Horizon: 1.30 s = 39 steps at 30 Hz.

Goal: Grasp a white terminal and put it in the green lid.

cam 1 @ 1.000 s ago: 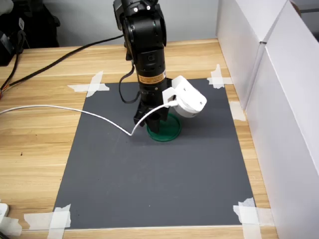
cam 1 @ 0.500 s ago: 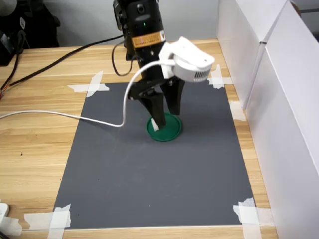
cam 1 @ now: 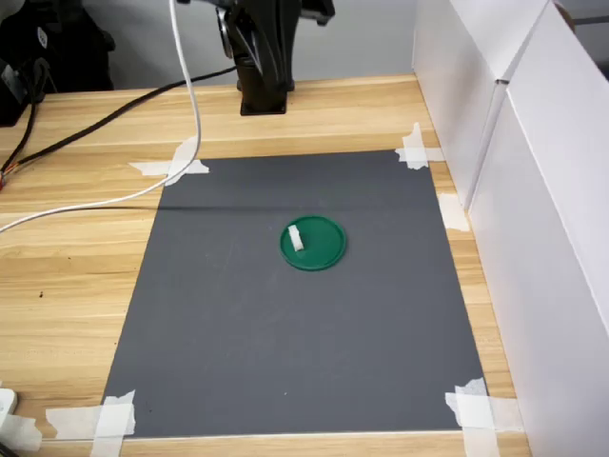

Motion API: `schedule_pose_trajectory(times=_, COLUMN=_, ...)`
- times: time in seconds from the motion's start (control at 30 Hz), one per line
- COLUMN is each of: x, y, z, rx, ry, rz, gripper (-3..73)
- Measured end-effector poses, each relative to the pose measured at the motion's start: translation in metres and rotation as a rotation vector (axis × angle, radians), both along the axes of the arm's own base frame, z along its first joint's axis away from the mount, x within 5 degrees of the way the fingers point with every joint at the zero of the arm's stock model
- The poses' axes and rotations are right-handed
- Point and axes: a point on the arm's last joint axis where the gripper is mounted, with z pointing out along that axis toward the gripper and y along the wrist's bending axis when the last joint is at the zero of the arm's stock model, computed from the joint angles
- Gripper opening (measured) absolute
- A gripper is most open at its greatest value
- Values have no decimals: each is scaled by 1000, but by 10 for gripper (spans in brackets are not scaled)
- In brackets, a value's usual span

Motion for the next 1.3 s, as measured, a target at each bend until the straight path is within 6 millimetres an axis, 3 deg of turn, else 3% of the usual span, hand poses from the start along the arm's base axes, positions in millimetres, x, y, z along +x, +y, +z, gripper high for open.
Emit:
schedule_pose_trajectory(times=0.23, x=-63, y=-42, z=-7, rx=269, ry=-179, rz=-272, gripper=-17)
schedule_pose_trajectory(times=0.43, x=-97, y=-50, z=-27, rx=331, ry=-260, rz=-367, gripper=-16)
schedule_pose_trajectory(times=0.83, x=-120, y=-49, z=-104, rx=330, ry=-214, rz=-388, gripper=-16)
schedule_pose_trajectory(times=1.3, x=-128, y=-48, z=-133, rx=332, ry=-239, rz=-387, gripper=-16)
